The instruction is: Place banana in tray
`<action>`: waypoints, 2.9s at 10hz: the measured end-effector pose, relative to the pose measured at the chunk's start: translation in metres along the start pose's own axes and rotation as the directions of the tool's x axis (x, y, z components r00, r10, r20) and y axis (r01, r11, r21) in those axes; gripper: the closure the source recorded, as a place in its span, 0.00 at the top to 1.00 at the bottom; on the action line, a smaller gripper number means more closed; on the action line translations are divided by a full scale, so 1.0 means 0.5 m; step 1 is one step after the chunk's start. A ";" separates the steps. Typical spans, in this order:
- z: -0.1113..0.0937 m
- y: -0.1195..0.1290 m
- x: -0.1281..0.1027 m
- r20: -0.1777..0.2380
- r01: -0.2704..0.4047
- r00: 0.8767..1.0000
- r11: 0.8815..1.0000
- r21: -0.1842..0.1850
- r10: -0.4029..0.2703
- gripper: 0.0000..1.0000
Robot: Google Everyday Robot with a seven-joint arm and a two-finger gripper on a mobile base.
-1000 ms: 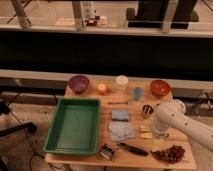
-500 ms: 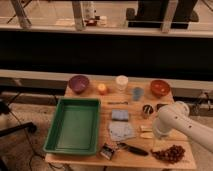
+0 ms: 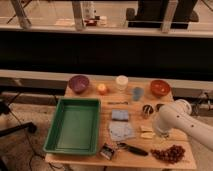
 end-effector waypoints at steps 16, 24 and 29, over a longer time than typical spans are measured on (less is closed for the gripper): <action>0.050 -0.045 0.046 0.042 -0.017 0.999 0.999 -0.045 0.018 0.05; -0.118 -0.059 0.092 0.056 -0.062 0.997 0.993 0.103 0.057 0.04; -0.285 -0.014 0.052 0.074 -0.023 0.997 0.964 0.264 0.003 0.04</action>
